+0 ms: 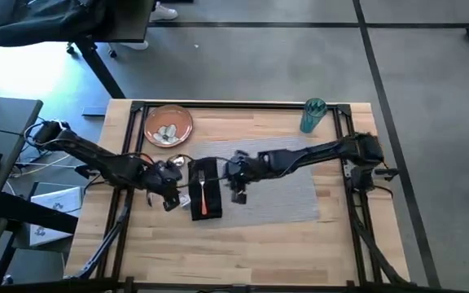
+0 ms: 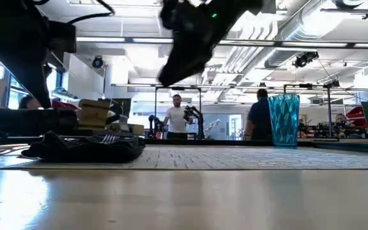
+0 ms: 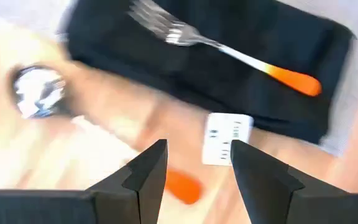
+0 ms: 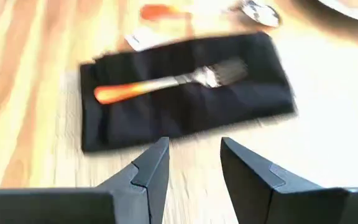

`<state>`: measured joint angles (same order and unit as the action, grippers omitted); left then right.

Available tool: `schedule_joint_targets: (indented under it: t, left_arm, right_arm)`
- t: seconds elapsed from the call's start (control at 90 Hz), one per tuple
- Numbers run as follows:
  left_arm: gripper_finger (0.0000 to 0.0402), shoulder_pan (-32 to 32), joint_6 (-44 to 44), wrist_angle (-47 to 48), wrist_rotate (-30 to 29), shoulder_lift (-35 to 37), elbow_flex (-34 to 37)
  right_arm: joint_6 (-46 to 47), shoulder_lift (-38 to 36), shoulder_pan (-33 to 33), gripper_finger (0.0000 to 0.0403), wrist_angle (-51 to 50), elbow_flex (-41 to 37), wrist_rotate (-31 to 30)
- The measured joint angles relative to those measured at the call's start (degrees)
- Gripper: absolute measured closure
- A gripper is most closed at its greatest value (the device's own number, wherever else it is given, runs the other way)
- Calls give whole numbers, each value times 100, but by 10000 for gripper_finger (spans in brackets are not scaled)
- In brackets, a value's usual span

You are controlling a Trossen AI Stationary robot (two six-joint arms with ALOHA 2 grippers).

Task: Set table place
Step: Put the orange spoon on the gray table mat

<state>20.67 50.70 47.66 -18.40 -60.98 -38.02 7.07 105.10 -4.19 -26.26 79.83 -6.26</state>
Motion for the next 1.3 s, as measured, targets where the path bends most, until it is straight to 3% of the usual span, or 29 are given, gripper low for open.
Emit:
schedule_joint_targets:
  t: [0.278, 0.444, 0.567, 1.033, 1.3]
  left_arm:
    - [241, -122, 877, 15, -457, -74, 141]
    - [241, -333, 1922, 48, -472, -209, 370]
    - [241, -472, 2212, -76, -437, -410, 577]
    - [241, -1008, 2189, -282, -452, -944, 683]
    - [241, -1227, 1766, -1179, -419, -1153, 864]
  right_arm:
    - [1165, -1028, -314, 279, -101, -1534, -864]
    - [1993, -1263, -566, 279, 803, -2609, -1027]
    - [2295, -1296, -663, 279, 1515, -3104, -1004]
    - [2259, -1298, -686, 279, 2183, -3294, -1035]
    - [2267, -1301, -686, 279, 2201, -3294, -1005]
